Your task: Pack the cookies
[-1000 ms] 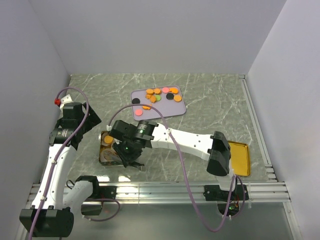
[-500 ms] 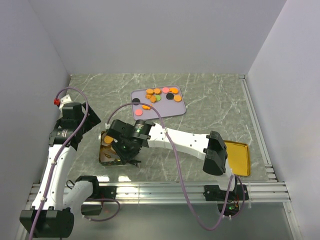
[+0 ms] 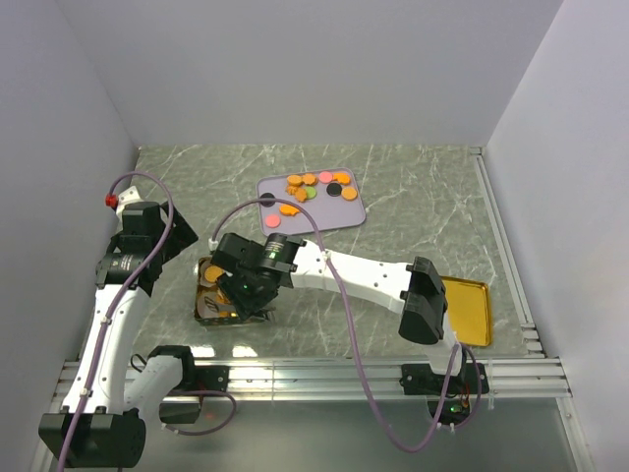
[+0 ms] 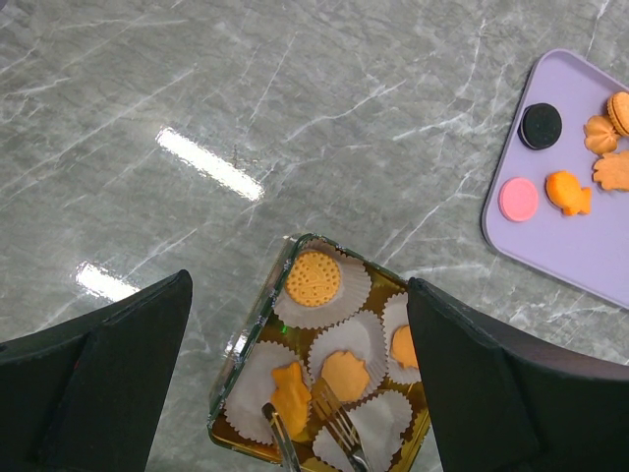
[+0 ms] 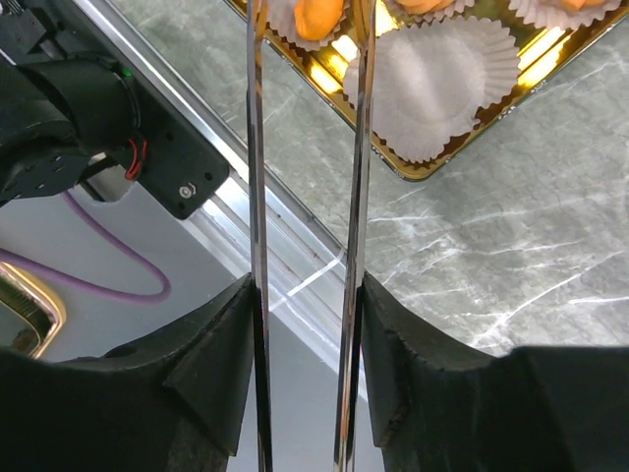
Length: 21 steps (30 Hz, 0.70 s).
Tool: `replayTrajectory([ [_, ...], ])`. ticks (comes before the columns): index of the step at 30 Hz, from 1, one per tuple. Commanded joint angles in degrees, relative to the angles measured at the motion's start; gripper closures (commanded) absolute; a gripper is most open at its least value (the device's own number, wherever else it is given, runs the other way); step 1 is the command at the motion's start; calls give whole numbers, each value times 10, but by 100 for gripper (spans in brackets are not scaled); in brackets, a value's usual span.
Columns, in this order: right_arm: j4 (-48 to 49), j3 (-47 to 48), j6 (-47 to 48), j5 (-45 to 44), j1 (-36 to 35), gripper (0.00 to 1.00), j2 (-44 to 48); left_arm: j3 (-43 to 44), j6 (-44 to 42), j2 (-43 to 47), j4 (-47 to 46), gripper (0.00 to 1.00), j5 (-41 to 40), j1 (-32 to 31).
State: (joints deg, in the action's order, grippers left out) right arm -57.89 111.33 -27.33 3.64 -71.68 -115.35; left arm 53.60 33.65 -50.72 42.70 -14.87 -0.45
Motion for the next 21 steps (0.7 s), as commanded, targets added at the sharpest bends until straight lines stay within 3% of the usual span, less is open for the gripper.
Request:
replayTrajectory([
  [1,0,39,7,-17,3,49,4,0,-7,12,-15,3,2,4],
  [11,-33,105,12,-53,37,49,25,-1,-8,16,-16,3,2,4],
  [21,-38,81,31,-71,148,49,72,-1,-9,19,-17,3,7,4],
])
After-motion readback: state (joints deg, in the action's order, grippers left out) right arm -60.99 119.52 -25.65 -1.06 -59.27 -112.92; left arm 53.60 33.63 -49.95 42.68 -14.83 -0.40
